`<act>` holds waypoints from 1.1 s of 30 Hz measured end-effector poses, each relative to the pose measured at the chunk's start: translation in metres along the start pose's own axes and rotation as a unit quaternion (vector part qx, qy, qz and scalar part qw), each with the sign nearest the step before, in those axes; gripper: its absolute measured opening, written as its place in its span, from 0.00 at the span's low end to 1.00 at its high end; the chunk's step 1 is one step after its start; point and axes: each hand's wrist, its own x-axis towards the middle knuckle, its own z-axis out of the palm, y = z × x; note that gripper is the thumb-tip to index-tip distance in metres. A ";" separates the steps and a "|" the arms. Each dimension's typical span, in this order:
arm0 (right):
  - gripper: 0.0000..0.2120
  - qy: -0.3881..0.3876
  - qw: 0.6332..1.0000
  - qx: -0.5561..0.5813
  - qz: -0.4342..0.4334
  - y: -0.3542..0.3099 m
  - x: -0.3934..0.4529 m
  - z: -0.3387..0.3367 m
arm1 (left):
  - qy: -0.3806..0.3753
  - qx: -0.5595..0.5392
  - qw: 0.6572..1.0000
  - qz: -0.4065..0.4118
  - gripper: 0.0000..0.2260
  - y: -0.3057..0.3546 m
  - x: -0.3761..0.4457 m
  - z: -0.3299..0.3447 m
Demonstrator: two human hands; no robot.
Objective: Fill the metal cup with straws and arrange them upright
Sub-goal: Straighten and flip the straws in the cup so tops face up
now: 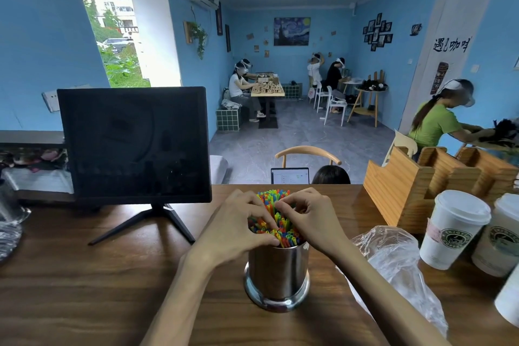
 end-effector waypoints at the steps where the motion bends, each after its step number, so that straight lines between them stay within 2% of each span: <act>1: 0.08 0.000 1.000 0.003 0.001 0.000 0.000 0.000 | 0.003 0.000 1.000 -0.001 0.10 0.000 0.000 -0.001; 10: 0.09 -0.014 1.000 -0.005 0.004 0.002 -0.001 0.001 | -0.006 -0.010 1.000 -0.001 0.14 0.003 -0.002 -0.001; 19: 0.07 -0.006 1.000 0.006 0.000 0.003 -0.001 0.002 | -0.001 0.007 1.000 0.004 0.08 0.011 -0.001 0.001; 29: 0.06 -0.005 1.000 -0.001 -0.004 0.002 0.000 0.003 | 0.007 0.053 0.998 0.016 0.11 0.019 0.007 -0.013; 33: 0.06 -0.010 1.000 0.007 -0.007 0.001 -0.001 0.001 | 0.041 -0.002 0.999 0.010 0.07 0.029 0.010 -0.025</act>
